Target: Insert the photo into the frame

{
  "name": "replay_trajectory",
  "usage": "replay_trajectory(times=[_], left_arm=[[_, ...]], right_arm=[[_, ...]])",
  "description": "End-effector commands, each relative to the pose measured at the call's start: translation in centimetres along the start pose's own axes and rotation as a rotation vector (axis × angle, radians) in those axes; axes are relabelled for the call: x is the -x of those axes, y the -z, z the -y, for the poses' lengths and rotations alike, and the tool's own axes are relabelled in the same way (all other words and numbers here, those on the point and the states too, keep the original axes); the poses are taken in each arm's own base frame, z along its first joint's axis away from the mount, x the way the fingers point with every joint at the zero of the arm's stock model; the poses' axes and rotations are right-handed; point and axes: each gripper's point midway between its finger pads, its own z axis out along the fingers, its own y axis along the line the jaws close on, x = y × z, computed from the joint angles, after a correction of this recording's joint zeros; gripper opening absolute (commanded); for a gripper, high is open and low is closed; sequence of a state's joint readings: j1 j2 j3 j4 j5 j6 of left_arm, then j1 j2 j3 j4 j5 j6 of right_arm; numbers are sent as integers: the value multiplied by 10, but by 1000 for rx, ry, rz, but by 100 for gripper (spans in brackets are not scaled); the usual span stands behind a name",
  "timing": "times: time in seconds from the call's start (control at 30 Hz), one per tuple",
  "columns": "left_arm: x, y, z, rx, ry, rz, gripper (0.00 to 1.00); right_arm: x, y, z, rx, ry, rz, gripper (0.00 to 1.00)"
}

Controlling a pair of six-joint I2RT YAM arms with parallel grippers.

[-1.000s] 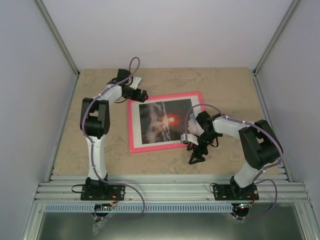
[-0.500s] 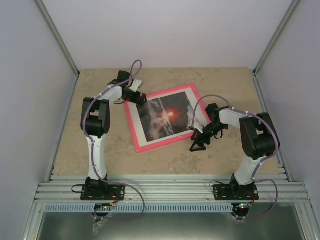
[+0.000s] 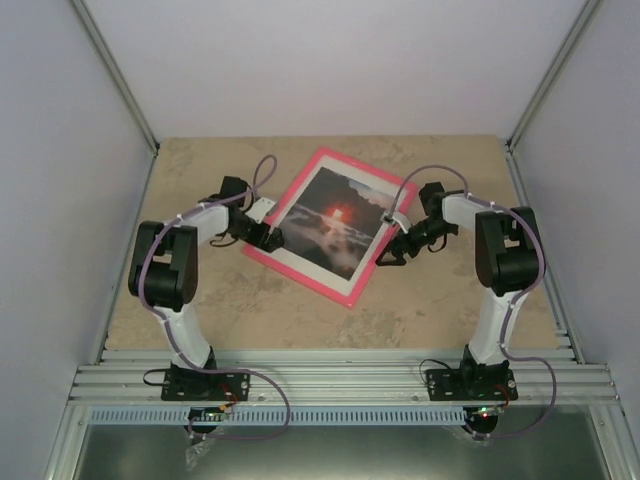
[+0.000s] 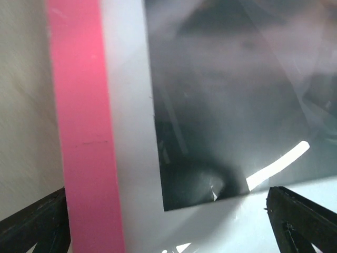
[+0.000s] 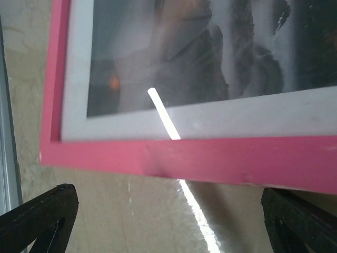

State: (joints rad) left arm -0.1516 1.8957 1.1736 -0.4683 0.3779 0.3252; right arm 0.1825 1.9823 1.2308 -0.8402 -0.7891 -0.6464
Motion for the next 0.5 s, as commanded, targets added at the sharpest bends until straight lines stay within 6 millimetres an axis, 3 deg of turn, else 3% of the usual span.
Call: replay_trajectory(times=[0.0, 0.2, 0.47], left_arm=[[-37, 6, 44, -137, -14, -29, 100], [-75, 15, 77, -177, -72, -55, 99], [-85, 26, 109, -229, -138, -56, 100]], right_arm=[[6, -12, 27, -24, -91, 13, 97], [6, -17, 27, 3, -117, 15, 96], [-30, -30, 10, 34, -156, -13, 96]])
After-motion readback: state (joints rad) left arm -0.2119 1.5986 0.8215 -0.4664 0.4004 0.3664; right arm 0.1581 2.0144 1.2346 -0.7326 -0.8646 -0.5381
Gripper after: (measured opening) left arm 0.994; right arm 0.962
